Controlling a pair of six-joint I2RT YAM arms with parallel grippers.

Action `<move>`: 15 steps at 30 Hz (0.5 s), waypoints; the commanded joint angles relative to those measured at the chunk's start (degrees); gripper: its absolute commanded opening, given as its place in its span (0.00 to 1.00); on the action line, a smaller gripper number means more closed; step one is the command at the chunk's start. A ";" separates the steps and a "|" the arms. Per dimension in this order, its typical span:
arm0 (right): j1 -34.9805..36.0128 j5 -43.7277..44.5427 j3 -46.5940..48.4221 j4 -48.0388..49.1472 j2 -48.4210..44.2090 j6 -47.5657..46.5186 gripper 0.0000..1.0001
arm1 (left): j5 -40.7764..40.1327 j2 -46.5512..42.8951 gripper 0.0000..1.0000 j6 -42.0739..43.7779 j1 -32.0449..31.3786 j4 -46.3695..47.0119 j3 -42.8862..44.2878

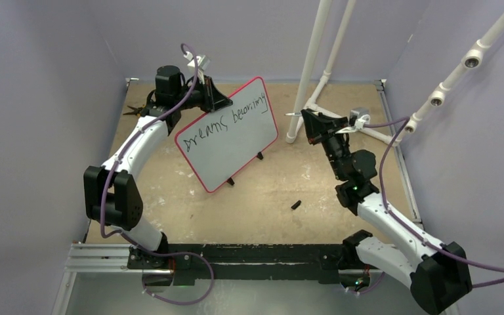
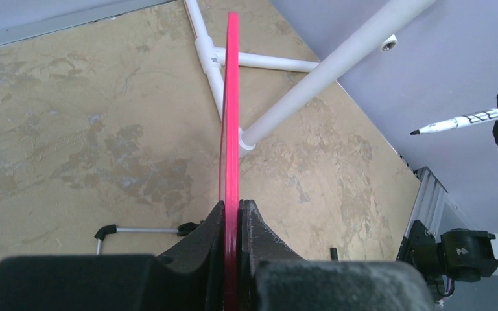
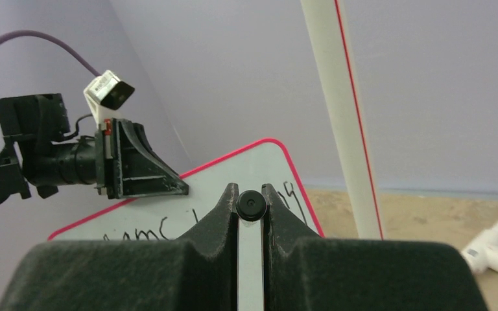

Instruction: Write a sentence on the whiteboard

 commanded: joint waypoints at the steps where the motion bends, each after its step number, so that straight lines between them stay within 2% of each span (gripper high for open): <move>1: 0.05 3.12 1.07 -13.84 -4.63 -2.29 0.00 | -2.00 -0.10 0.05 -2.05 -1.15 2.03 -1.55; 6: 0.02 1.82 0.53 -20.05 -9.18 -1.39 0.00 | -6.18 -0.65 0.44 0.44 -1.00 -3.49 2.04; 9: 0.07 0.73 -0.92 -20.63 -12.27 -1.73 0.00 | -9.73 -2.88 0.66 1.44 -0.37 -5.79 3.23; 11: 0.02 0.81 -2.22 -20.46 -14.39 -1.74 0.00 | -12.30 -4.92 0.76 1.65 0.54 -6.91 3.53; 15: 0.06 -2.50 -4.40 -19.67 -16.97 -1.53 0.00 | -19.07 -9.83 0.82 3.40 2.16 -11.10 3.94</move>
